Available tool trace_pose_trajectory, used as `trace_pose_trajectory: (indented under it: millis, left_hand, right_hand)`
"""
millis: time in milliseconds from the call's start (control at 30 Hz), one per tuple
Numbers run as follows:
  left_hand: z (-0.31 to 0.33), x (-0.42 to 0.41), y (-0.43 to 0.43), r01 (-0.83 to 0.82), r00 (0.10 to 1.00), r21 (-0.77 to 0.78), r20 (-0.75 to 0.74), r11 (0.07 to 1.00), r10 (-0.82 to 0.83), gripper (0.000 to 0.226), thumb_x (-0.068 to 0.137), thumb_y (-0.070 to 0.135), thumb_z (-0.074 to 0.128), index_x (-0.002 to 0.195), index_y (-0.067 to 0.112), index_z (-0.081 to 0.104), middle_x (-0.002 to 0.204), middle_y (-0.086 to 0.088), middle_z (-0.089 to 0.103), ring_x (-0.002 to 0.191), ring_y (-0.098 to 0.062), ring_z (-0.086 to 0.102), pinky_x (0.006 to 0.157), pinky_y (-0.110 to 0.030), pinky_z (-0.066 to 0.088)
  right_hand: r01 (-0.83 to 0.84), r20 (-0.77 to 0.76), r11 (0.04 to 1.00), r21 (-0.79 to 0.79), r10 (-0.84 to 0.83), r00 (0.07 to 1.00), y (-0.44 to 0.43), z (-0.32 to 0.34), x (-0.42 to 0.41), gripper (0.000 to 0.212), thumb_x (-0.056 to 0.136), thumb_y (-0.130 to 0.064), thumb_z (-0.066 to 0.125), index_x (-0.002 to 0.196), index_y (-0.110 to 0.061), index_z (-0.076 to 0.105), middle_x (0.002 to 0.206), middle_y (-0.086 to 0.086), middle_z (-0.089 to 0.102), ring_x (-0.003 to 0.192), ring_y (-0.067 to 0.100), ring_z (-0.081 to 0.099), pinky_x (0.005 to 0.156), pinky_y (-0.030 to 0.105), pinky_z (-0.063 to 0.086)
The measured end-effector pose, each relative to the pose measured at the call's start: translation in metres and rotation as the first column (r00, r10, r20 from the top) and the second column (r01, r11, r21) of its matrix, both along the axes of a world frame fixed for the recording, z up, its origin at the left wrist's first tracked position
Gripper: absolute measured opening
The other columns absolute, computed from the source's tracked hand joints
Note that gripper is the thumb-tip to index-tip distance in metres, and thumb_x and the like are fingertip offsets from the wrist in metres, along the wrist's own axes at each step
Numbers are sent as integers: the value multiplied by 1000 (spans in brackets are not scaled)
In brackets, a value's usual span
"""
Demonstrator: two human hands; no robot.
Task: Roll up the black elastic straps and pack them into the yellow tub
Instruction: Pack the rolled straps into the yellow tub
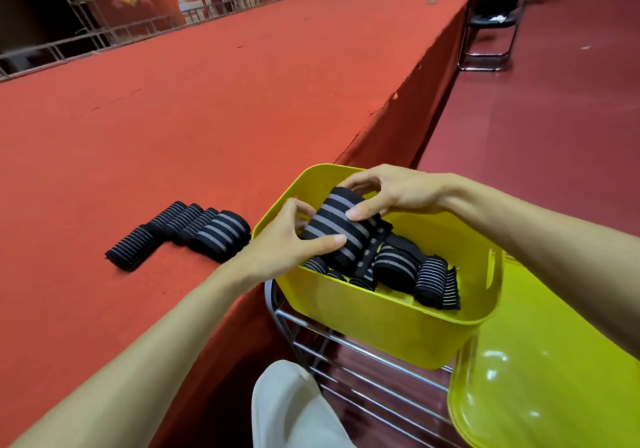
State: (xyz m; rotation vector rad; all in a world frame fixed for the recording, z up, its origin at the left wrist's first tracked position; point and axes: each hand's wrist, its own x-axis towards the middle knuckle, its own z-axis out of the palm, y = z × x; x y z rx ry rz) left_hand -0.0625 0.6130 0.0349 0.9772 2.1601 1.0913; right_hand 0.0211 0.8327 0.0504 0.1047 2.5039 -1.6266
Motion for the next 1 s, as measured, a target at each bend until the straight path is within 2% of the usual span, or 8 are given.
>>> trace_pose_trajectory:
  millis: [167,433,567,633,700,767,900,1000]
  left_hand:
    - [-3,1,7,105,972,-28,-211,994,-108,27,89,29,67,113,22,56,100,5,69,89,-7,67,89,-37,53]
    - [-16,-15,-10,15,943,153,-332,988,37,9,90,22,66,98,26,67,93,12,67,94,-1,62,90,-28,49]
    - [-20,-18,-15,11,936,184,-349,983,54,8,91,21,64,98,25,68,93,11,67,94,-1,61,90,-25,46]
    - [-22,-18,-15,19,933,186,-356,982,50,9,92,20,64,99,24,68,93,11,66,95,0,60,90,-22,45]
    - [-24,-17,-15,16,931,195,-361,981,57,9,92,19,63,98,24,68,93,12,67,96,1,60,90,-19,44]
    - [-26,-16,-15,5,929,204,-364,979,71,9,92,20,63,97,26,67,94,14,66,96,4,59,88,-15,42]
    - [-26,-14,-20,-18,921,232,-375,973,106,10,91,18,64,96,25,68,94,15,67,96,4,59,88,-17,42]
    - [-21,-12,-28,-48,919,243,-369,969,138,11,91,17,63,96,26,67,96,15,67,95,7,58,82,-10,39]
  right_hand:
    - [-30,243,949,313,-49,969,18,-24,17,52,75,-36,80,120,-18,62,102,-3,66,91,13,63,76,26,52]
    - [-286,645,889,358,-14,764,-8,-82,-3,61,85,-21,73,135,0,45,91,-1,53,83,19,58,65,30,57]
    - [-368,651,810,457,-23,759,-17,-102,-13,64,91,-20,67,144,-6,35,108,5,52,100,29,59,69,32,56]
    - [-398,638,764,507,-22,770,-14,-102,-12,55,89,-28,69,134,-5,48,117,13,60,97,32,66,72,34,56]
    - [-429,619,692,581,-32,785,-10,-102,-10,35,88,-35,70,97,-2,62,88,11,67,74,27,69,63,31,54]
    - [-465,600,597,654,-35,799,-8,-101,-8,36,87,-37,70,72,-7,59,64,4,61,57,19,64,52,25,50]
    - [-499,555,432,751,-6,832,-15,-99,-10,44,80,-42,76,57,-9,55,50,-1,58,66,24,69,58,28,53]
    - [-426,481,409,807,-37,876,-22,-83,-13,37,80,-38,76,66,-7,63,55,2,65,69,25,72,62,30,57]
